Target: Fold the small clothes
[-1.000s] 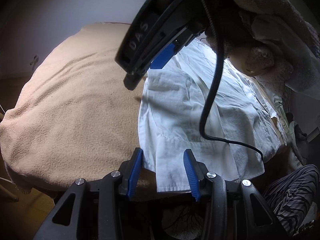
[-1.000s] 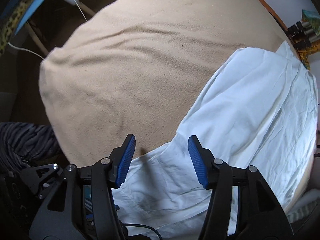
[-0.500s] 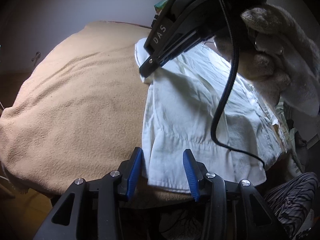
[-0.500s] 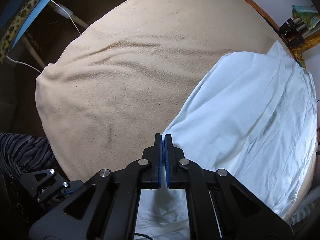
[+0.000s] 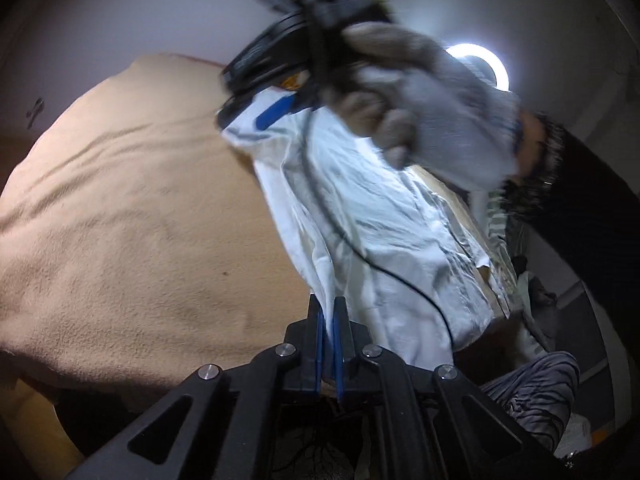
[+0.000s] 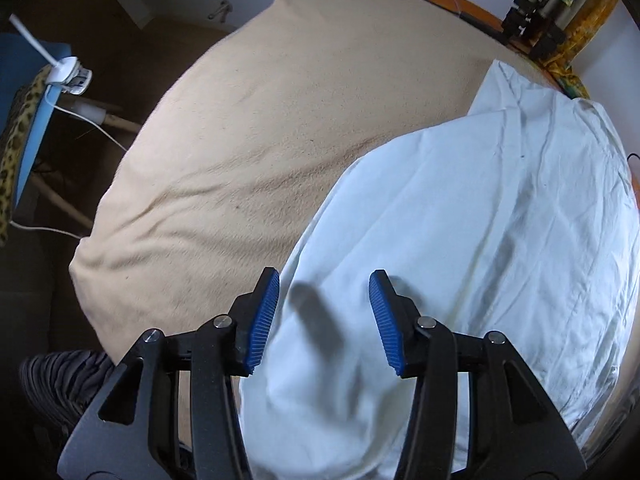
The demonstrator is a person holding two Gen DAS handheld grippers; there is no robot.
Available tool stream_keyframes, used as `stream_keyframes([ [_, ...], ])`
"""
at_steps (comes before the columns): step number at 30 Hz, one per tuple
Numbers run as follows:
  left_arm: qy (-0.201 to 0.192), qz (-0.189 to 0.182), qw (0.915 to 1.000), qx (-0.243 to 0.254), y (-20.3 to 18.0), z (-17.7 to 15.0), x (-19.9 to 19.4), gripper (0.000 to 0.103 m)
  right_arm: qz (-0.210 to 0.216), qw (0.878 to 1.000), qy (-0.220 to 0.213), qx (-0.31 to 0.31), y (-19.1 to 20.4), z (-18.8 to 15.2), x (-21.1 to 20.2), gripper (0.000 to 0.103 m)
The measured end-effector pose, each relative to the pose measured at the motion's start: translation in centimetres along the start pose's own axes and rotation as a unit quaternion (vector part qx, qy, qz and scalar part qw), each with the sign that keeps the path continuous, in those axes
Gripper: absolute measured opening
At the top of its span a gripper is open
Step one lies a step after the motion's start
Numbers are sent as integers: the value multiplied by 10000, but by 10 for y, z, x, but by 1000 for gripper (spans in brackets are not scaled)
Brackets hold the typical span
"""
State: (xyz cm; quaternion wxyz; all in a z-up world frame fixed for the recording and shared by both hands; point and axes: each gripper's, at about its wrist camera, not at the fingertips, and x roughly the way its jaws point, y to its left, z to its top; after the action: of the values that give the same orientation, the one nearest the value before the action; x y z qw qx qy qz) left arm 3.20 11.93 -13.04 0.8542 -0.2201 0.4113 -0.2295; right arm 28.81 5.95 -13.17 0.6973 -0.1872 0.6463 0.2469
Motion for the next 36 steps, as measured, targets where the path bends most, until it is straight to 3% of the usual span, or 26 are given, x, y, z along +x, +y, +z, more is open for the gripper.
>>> stream_keyframes([
  [5, -33, -10, 10000, 87, -5, 3, -4, 1, -427, 9987, 224, -143, 3, 8, 29, 49],
  [8, -33, -5, 9998, 176, -11, 4, -4, 0, -465, 9985, 132, -247, 5, 10, 29, 47],
  [9, -31, 20, 9998, 217, -13, 5, -4, 0, -497, 9984, 75, -262, 5, 9, 28, 38],
  [11, -17, 59, 9995, 310, -19, 4, -2, 0, -588, 9980, -97, -196, -3, 6, 21, 6],
  [12, -16, 73, 9993, 368, -22, 5, -2, 0, -394, 9991, -183, 3, -12, 4, 17, 4],
  [17, 19, 184, 9965, 815, -42, 11, -6, 0, 496, 9925, -917, 635, -59, -20, -14, 4],
  [21, 145, 234, 9920, 1228, -68, 12, 2, 0, 1319, 9695, -1686, 1193, -115, -56, -48, 4],
  [24, 312, 198, 9880, 1502, -88, 14, 14, 0, 1652, 9519, -2026, 1596, -152, -68, -55, 4],
  [30, 682, 62, 9779, 1977, -127, 12, 49, 0, 1629, 9413, -2129, 2051, -196, -106, -48, 4],
  [36, 1019, 88, 9694, 2233, -150, 6, 84, 0, 1544, 9326, -1829, 2701, -252, -132, -27, 5],
])
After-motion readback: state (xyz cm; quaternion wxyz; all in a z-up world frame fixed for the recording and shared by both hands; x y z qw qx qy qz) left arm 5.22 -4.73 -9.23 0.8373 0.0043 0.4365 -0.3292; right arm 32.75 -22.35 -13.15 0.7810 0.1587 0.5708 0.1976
